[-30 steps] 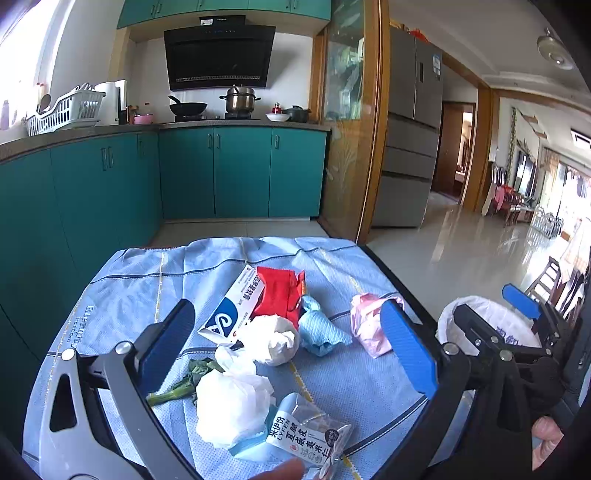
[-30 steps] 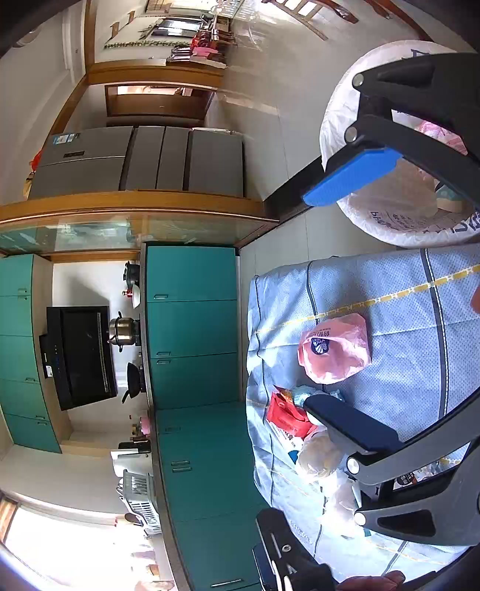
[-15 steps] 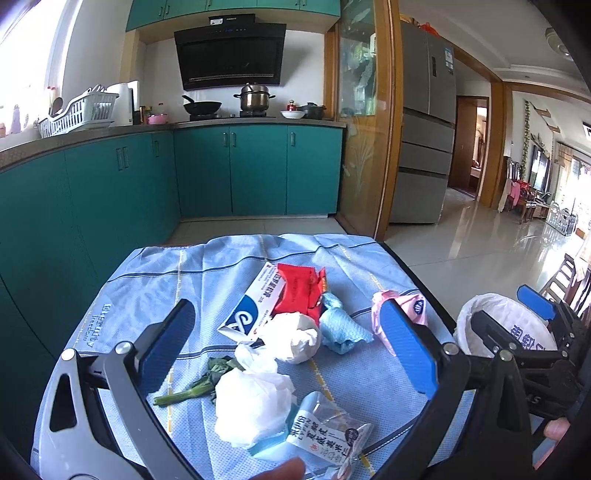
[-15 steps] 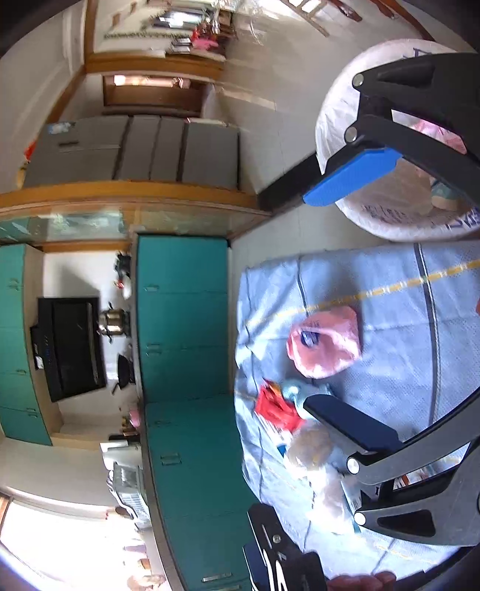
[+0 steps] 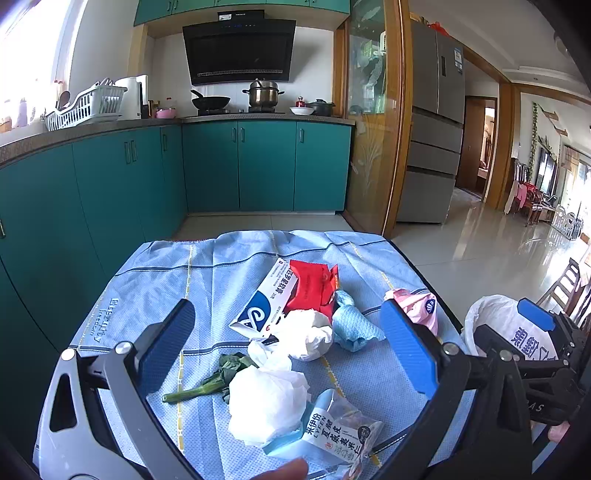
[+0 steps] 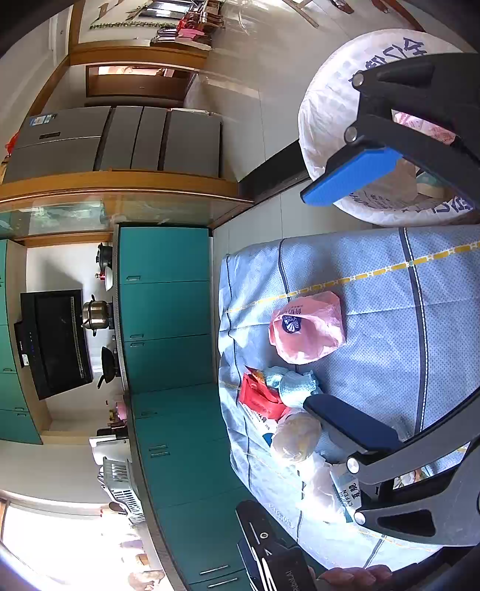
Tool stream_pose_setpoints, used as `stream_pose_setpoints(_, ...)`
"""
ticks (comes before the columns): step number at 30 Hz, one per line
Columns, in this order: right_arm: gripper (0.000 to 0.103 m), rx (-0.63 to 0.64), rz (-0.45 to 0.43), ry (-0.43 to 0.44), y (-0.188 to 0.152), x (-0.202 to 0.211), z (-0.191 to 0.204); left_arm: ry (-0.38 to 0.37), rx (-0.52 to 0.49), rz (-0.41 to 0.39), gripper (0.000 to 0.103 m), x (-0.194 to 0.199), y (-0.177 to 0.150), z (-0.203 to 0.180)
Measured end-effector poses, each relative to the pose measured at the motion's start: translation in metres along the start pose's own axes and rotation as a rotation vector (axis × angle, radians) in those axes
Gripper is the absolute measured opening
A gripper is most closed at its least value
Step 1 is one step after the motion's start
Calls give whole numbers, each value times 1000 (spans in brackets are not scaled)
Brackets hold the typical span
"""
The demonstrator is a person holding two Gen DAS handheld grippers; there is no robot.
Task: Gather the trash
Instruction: 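Move both open tools back over the remaining trash on the table, then grasp the clear printed snack bag with the right tool and lift it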
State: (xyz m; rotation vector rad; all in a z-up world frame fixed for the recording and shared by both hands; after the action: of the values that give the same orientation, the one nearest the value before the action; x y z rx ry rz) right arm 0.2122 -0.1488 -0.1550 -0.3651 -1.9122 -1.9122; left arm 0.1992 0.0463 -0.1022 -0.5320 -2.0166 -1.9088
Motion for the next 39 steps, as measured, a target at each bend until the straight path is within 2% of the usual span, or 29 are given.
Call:
stream_pose_setpoints(11, 99, 4, -1, 7, 1, 2, -1, 13, 10, 5, 100, 0, -1, 3)
stream_pose_setpoints(14, 99, 3, -3, 6, 1, 3, -1, -15, 19, 17, 100, -1, -1, 3)
stream_pose_setpoints(19, 99, 1, 3, 6, 1, 2, -2, -7, -2, 30, 100, -4, -3, -1)
stream_pose_setpoints(21, 99, 3, 1, 9, 1, 3, -2, 7, -22, 25, 100, -3, 0, 0)
stream_pose_setpoints(23, 99, 5, 0, 22, 1, 4, 0, 85, -71, -15, 100, 4, 7, 8)
stream_pose_setpoints(26, 87, 7, 16, 82, 0, 5, 7, 266, -118, -71, 100, 15, 17, 33)
stream_pose_setpoints(28, 76, 12, 41, 139, -3, 5, 18, 332, -111, -66, 100, 18, 18, 50)
stream_pose_setpoints(30, 67, 33, 65, 180, -5, 4, 33, 339, -65, -40, 100, 17, 18, 69)
stream_pose_setpoints(33, 66, 85, 84, 259, -8, 5, 64, 303, 46, 19, 100, 12, 13, 100)
stream_pose_setpoints(35, 66, 119, 94, 340, -11, 8, 92, 265, 109, 40, 100, 11, 9, 114)
stream_pose_setpoints(37, 66, 155, 110, 399, -16, 9, 117, 246, 138, 54, 100, 10, 5, 121)
stream_pose_setpoints(39, 66, 196, 131, 422, -22, 7, 136, 248, 129, 64, 100, 8, 3, 123)
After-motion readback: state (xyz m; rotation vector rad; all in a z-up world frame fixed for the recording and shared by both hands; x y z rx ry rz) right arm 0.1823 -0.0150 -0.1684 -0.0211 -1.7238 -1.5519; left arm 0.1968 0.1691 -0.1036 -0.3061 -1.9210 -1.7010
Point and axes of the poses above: each gripper's, at about its wrist camera, not at the fingertips, and x roughly against the way its jaws point, z to its left, y to its top, the point moved 5 cm from there along -x, roughly the way its jaws point, and after that the axes turned 5 degrees about -y, right-handed, at the moved point
